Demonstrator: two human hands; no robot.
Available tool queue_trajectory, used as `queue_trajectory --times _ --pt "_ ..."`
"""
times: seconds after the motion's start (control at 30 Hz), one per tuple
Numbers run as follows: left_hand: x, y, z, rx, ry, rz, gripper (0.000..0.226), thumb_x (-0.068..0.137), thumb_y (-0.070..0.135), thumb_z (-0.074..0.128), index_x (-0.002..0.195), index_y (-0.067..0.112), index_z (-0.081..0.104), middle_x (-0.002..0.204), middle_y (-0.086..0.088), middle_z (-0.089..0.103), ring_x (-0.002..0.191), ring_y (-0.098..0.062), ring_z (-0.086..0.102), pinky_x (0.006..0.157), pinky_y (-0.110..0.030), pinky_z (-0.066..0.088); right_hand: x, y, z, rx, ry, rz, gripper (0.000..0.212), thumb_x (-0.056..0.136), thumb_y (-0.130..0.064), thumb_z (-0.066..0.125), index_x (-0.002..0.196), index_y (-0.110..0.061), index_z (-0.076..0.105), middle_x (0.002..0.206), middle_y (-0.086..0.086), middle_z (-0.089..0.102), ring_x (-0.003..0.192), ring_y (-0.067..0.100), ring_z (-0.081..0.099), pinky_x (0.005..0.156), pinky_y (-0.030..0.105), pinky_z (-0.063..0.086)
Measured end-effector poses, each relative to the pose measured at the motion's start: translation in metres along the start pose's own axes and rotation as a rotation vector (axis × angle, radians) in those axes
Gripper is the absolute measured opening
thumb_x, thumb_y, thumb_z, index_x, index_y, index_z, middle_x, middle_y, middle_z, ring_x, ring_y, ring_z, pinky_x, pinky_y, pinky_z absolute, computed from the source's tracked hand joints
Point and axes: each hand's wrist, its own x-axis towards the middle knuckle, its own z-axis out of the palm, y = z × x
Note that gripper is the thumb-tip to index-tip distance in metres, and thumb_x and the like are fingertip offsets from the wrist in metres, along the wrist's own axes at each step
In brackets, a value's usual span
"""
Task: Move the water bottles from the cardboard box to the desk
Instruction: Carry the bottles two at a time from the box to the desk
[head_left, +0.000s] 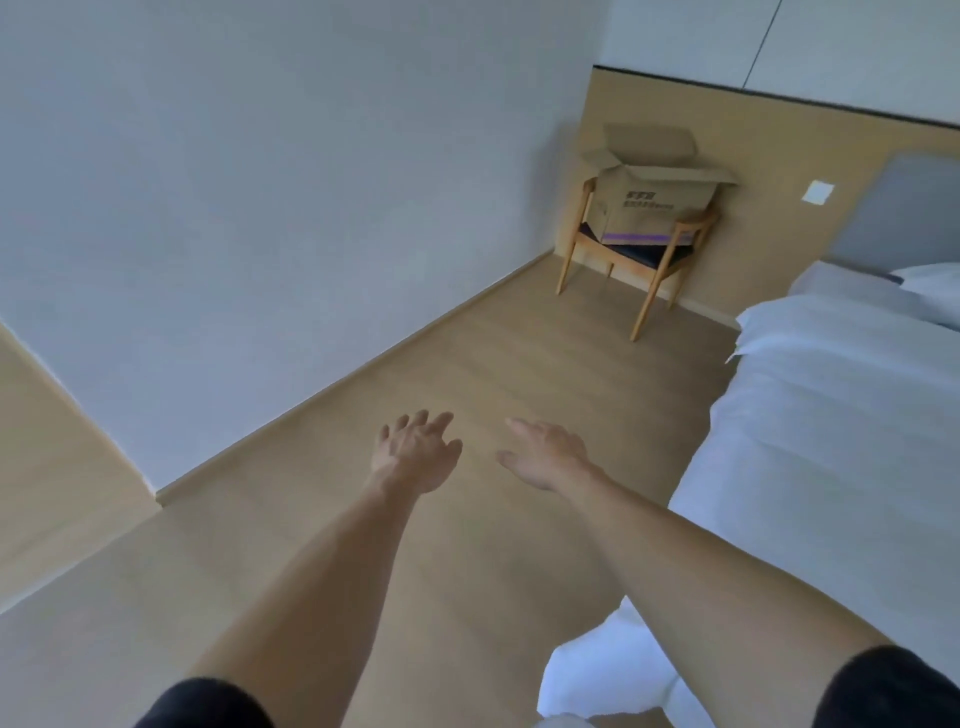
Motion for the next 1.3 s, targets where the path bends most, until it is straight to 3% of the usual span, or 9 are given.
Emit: queue_trajectory --times 0.33,0.6,1.3 --pt "0.152 0.033 -0.013 0.047 -0.063 0.159 0.055 0.103 0.05 0.033 0.156 0.035 0.029 0.162 -0.002 0.031 0.148 -0.026 0.027 0.122 -0.044 0.02 0.124 0.037 -0.027 0.079 -0.003 0.173 0.066 0.095 -0.062 0.044 0.153 -0.034 0.033 0.151 0.008 0.047 0.141 0.027 0.042 0.112 0.044 0.032" --pt "0.309 0.067 -0.057 0.089 -0.069 0.138 0.054 0.104 0.047 0.033 0.156 0.033 0.03 0.159 -0.002 0.034 0.147 -0.026 0.029 0.121 -0.044 0.02 0.268 0.083 -0.083 0.149 0.004 0.179 0.066 0.096 -0.061 0.044 0.155 -0.035 0.03 0.156 0.005 0.042 0.144 0.025 0.038 0.115 0.043 0.03" --pt "0.651 0.363 -0.049 0.139 -0.132 0.618 0.055 0.102 0.049 0.036 0.153 0.03 0.035 0.16 -0.006 0.036 0.146 -0.029 0.032 0.118 -0.046 0.025 0.474 0.349 -0.216 0.251 0.128 0.56 0.066 0.096 -0.057 0.042 0.156 -0.035 0.027 0.157 0.006 0.041 0.144 0.029 0.037 0.115 0.048 0.03"
